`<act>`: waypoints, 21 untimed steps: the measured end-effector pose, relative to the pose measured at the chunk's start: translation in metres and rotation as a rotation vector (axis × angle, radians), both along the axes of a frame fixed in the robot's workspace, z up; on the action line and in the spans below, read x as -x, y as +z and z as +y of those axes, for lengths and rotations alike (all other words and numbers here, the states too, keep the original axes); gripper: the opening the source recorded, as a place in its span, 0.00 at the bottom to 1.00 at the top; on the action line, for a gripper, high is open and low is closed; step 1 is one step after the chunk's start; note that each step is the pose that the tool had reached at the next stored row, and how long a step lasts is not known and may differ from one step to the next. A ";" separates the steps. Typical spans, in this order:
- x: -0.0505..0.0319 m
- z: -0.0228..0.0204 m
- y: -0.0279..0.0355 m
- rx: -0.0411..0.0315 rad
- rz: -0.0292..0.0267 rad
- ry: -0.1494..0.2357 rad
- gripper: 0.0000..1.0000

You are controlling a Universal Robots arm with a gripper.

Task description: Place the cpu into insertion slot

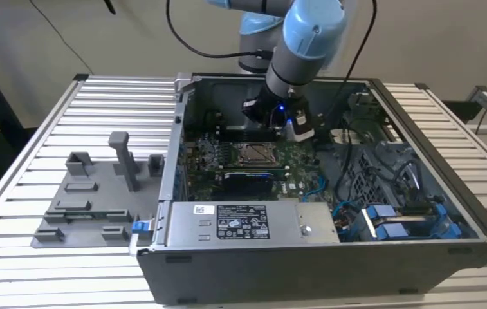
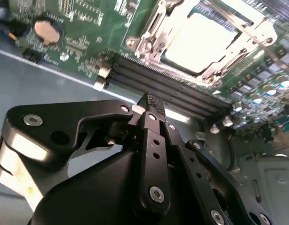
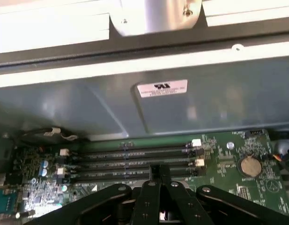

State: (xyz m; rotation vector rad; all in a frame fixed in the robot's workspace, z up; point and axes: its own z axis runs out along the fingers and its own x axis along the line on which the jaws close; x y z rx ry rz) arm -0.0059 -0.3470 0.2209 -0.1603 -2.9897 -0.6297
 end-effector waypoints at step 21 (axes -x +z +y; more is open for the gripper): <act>0.0013 -0.0044 0.0320 0.1163 0.0231 -0.001 0.11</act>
